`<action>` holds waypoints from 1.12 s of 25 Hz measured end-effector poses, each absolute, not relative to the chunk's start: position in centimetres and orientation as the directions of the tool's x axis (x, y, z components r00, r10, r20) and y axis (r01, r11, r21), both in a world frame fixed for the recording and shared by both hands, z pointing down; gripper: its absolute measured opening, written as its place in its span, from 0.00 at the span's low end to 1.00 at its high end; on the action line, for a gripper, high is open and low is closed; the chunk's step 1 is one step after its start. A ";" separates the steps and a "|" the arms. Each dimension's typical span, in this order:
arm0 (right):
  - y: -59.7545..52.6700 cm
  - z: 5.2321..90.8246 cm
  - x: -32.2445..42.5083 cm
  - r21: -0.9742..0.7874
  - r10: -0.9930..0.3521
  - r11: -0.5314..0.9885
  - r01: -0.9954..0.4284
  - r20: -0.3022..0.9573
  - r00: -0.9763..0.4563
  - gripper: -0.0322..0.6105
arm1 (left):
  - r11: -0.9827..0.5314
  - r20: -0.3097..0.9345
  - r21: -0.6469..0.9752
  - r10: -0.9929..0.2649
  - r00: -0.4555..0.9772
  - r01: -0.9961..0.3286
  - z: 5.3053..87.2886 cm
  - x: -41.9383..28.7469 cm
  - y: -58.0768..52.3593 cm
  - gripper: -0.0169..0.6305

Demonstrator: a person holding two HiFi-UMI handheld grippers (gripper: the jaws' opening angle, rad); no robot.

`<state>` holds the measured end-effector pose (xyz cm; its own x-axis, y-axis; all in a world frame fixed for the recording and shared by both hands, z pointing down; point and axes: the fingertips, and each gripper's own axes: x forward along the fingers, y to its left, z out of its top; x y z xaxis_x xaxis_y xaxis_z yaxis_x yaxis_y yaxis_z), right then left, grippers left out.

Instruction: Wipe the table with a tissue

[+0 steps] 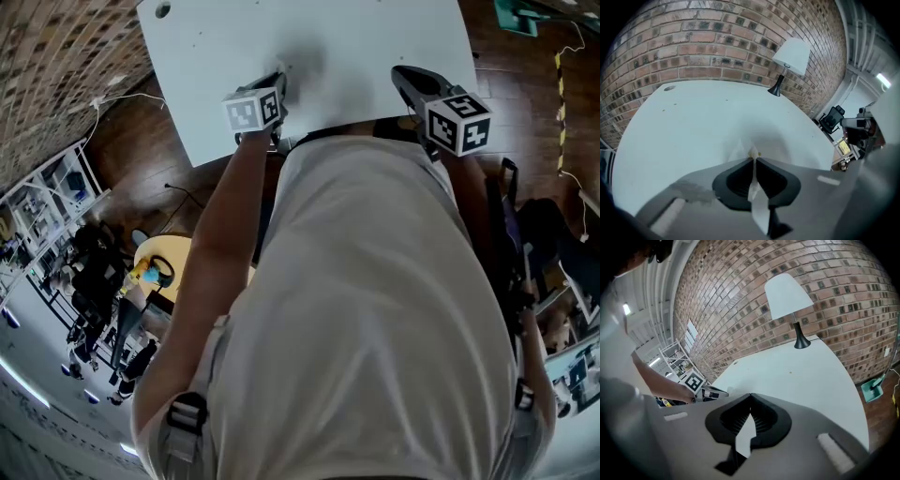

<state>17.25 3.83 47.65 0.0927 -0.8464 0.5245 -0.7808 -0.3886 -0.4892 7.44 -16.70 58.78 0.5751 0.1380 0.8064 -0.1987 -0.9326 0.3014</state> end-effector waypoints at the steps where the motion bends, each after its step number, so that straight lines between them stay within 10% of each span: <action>1: 4.1 47.6 17.6 -0.490 -0.847 -0.392 -0.779 0.523 0.098 0.06 | -0.935 0.814 0.292 0.132 0.566 -0.201 59.2 7.5 -16.6 0.06; 28: 8.7 47.1 19.5 -0.485 -0.845 -0.453 -0.748 0.499 0.189 0.06 | -0.985 0.857 0.161 0.113 0.503 -0.053 58.9 9.3 -13.6 0.06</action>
<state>19.52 8.75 47.11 0.1890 -0.8455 0.4995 -0.7481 -0.4535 -0.4845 9.34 -13.57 58.85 0.5030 0.1133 0.8568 -0.0529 -0.9855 0.1613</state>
